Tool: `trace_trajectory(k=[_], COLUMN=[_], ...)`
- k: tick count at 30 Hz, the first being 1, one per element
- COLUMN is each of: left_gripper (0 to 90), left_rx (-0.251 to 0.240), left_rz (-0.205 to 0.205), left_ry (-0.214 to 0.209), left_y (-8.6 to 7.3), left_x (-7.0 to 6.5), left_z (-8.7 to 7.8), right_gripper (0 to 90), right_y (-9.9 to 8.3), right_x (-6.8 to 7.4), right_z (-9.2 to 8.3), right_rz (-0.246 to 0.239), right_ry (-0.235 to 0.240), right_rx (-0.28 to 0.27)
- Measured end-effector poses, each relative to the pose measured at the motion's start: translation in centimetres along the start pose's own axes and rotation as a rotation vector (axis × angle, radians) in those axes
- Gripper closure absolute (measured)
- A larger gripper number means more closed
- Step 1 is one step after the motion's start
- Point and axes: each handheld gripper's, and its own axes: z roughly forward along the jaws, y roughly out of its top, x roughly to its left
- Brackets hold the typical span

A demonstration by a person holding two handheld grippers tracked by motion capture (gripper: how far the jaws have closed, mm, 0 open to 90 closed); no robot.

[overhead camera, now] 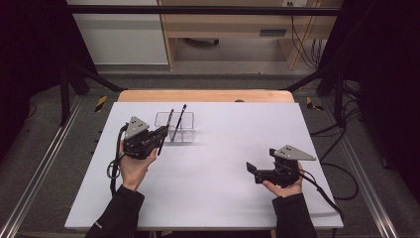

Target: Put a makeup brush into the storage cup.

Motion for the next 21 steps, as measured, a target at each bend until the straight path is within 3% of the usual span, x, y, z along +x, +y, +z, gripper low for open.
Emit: trace_trajectory(k=[21], left_gripper=[83.4], left_rx=[-0.061], left_rz=[-0.018], left_ry=[0.024], left_y=[2.1], left_x=[0.3], left_z=[1.6], right_gripper=[2.8], right_y=[0.0], right_x=[0.0], right_z=[0.1], right_rz=[0.002], right_ry=[0.002], right_rx=[0.000])
